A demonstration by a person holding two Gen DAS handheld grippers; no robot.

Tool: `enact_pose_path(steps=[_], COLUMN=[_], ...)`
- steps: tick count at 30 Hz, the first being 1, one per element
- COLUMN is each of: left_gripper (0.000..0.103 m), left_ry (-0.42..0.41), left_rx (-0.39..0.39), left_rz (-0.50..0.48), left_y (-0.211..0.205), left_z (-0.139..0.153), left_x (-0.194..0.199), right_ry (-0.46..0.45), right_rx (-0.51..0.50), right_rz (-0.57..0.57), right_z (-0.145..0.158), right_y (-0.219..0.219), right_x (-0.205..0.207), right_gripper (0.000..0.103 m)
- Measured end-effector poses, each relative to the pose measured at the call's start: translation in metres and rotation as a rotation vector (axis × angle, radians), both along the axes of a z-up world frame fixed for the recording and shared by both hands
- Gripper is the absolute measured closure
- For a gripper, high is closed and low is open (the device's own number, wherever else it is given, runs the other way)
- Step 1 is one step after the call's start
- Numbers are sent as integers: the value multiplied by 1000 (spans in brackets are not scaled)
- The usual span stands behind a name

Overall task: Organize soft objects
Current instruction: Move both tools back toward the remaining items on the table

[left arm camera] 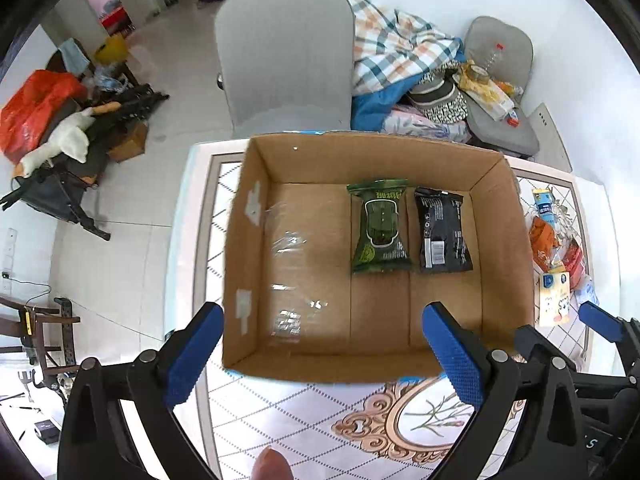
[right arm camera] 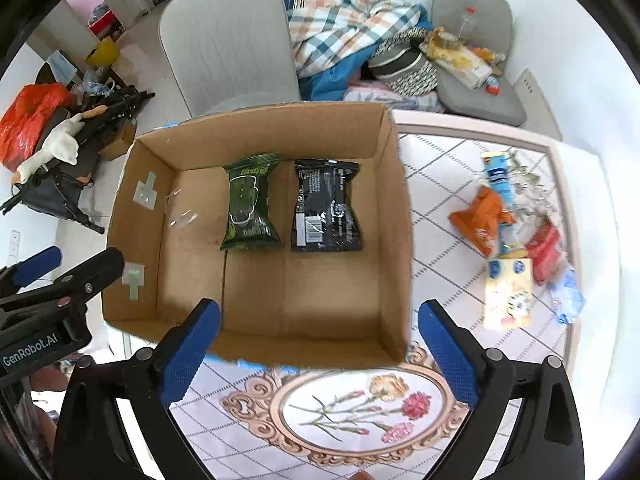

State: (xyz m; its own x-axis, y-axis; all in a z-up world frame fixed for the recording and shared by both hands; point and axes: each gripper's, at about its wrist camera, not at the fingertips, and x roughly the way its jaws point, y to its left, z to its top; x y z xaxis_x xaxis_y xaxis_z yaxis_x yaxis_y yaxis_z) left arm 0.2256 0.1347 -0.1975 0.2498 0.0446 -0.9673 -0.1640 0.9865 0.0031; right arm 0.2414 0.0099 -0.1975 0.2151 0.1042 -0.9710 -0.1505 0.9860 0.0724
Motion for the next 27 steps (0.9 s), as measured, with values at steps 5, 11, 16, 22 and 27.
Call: enact_pose_path(steps=[5,11,16,22,27], left_gripper=[2,2,2,2,2], left_ry=[-47,-66,-64,-62,-34], left_rx=[33,66,70,56,-22], left_rz=[-5,-20,13,17,-68], left_y=[-6,-20,-31,-78,-165], left_z=[27,46,55,70,55], left_x=[-35,-71,-92,-89,-48], right_ry=[-53,-69,-86,-87,-75], right_rx=[10,50,91,169,162], right_rz=[-1,11,40,46,-32], right_z=[27,48,60,76,72], right_y=[-8,-16,-22,-59,-151], right_x=[-39,-77,-97,-98,-80], right_gripper=[2,2,2,2,2])
